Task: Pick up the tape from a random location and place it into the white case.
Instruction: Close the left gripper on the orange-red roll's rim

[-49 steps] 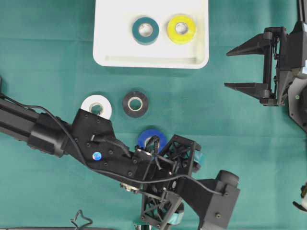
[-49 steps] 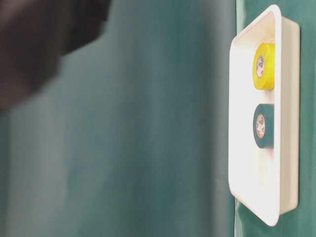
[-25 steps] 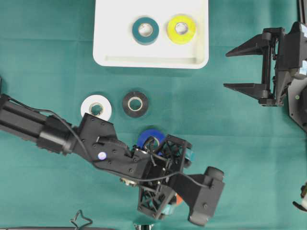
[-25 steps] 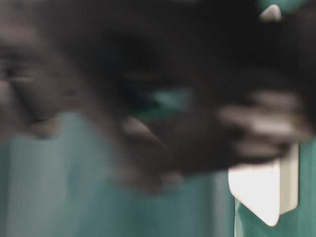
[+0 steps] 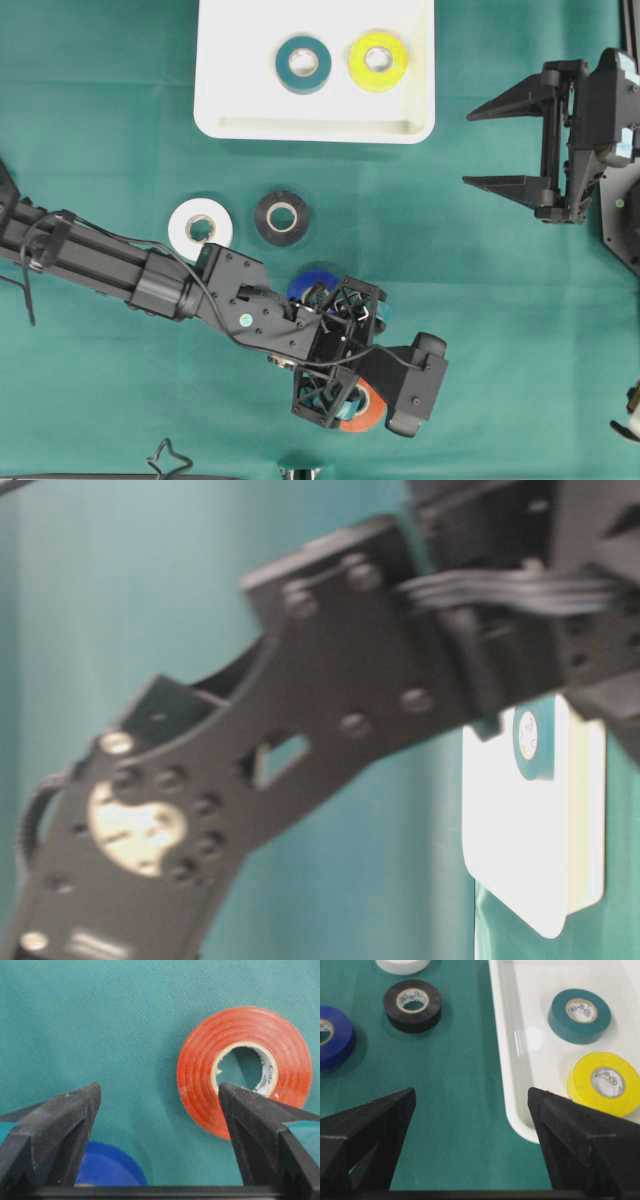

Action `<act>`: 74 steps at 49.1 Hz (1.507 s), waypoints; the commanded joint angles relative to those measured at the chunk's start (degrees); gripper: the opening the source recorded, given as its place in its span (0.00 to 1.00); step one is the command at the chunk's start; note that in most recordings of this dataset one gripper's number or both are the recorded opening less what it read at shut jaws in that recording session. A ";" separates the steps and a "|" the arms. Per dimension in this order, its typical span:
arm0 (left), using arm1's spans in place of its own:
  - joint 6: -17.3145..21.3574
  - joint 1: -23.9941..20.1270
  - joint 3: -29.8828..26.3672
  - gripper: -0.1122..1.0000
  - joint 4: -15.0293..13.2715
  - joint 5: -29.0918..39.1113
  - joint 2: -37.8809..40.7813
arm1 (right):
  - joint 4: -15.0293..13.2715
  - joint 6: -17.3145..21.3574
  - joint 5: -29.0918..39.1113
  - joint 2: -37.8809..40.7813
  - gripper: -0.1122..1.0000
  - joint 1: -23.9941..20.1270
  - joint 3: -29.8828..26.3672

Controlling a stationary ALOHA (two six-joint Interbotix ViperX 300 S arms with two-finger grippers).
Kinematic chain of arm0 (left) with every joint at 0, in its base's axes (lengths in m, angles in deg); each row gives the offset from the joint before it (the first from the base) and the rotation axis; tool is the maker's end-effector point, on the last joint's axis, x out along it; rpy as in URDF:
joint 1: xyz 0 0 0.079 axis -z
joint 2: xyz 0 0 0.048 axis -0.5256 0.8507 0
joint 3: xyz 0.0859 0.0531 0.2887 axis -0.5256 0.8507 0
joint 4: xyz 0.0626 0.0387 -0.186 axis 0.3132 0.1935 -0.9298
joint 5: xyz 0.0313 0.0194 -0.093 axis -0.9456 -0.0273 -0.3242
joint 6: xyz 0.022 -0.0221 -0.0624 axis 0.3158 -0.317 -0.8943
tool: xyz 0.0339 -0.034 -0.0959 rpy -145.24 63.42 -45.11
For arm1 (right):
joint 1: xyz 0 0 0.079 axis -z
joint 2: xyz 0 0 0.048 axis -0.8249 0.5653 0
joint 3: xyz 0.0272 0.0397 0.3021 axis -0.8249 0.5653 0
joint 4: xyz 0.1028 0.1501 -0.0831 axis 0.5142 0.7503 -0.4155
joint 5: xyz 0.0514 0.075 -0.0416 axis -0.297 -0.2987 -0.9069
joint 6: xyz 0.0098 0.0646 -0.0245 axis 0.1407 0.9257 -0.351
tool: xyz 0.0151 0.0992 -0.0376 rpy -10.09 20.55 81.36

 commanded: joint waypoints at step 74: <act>-0.26 0.62 -0.70 0.31 -0.79 -1.49 1.49 | -0.09 -0.18 -0.26 0.62 0.90 0.00 -1.41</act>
